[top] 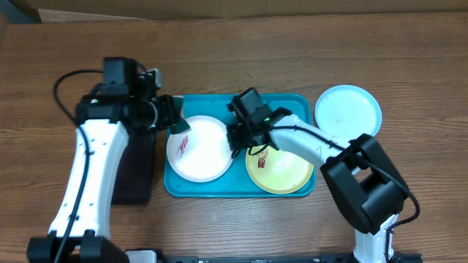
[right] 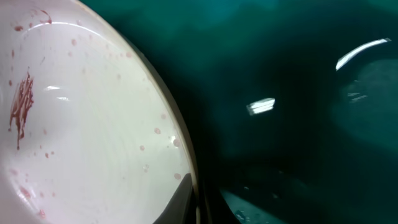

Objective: Clean dirty plates on tray and stack at the side
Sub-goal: 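Hold the white plate rim with the right gripper and scrub with the sponge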

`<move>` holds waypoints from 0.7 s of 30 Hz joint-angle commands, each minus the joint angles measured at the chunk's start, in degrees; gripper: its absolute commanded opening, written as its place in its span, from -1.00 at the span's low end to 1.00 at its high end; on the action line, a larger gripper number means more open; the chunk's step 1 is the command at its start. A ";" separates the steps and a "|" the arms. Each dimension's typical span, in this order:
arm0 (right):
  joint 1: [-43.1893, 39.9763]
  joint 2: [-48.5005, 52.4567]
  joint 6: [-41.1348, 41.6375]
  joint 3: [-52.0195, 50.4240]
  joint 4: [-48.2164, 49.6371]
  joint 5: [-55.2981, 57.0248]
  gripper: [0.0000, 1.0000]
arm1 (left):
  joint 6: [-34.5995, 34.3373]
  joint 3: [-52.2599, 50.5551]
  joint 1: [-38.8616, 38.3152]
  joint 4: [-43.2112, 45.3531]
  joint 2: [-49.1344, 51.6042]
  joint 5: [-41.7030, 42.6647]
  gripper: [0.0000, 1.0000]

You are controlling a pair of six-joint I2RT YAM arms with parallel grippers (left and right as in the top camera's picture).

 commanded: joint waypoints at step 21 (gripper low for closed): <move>0.55 0.13 0.57 2.60 -1.22 7.96 -0.92 | -2.86 -0.31 -7.48 1.42 26.71 -1.64 -0.92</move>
